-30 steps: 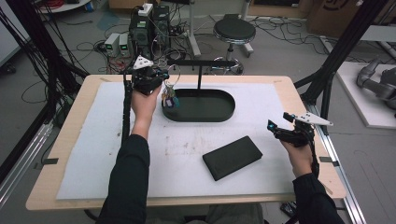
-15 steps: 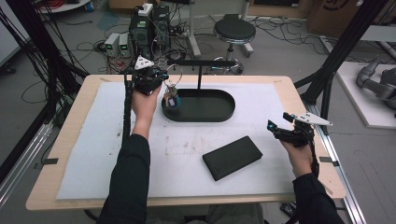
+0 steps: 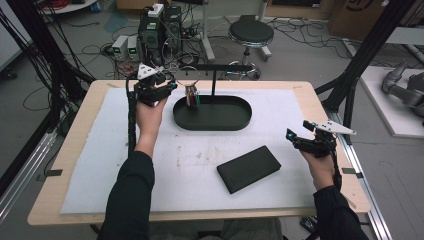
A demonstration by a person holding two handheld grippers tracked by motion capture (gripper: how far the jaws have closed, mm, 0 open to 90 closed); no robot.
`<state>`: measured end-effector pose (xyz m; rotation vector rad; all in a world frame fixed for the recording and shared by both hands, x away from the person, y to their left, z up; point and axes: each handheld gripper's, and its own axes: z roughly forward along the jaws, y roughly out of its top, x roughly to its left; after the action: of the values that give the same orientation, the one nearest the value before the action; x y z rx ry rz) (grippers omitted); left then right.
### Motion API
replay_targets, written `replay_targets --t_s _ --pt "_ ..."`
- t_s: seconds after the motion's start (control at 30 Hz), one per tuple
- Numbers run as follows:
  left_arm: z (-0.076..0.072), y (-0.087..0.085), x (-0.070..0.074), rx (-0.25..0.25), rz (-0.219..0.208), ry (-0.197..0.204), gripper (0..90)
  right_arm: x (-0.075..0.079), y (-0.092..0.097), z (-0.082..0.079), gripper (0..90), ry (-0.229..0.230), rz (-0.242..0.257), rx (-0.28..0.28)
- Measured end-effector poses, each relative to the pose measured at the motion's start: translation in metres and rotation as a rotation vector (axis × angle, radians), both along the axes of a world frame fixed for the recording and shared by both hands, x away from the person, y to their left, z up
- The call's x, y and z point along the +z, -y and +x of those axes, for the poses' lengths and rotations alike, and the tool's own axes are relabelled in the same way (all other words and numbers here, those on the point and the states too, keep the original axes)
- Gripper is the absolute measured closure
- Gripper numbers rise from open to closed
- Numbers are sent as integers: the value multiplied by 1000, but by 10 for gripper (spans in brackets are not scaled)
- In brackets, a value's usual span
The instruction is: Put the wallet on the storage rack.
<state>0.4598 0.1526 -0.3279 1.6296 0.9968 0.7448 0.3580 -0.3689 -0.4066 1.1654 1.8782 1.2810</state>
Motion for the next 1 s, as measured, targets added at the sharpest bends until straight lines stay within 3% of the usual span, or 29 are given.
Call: replay_targets --t_s 0.2,0.43,0.47,0.5,0.73,1.0 --pt "-29 -4 -1 -27 32 21 414 0 0 -1 208 -5 -2 0" --pt "-76 -14 -9 -101 63 54 360 0 -1 -1 208 -8 -1 -6" --pt "-89 -17 -13 -114 82 47 356 0 0 -1 208 -8 -3 -4" --pt "-89 -17 -13 -114 82 47 350 0 -1 -2 208 -14 2 -6" --pt "-129 -33 -41 -111 118 15 328 0 -1 -4 208 -13 -5 -4" --pt "-148 -52 -68 -66 103 -8 316 1 4 -11 208 -6 3 -19"
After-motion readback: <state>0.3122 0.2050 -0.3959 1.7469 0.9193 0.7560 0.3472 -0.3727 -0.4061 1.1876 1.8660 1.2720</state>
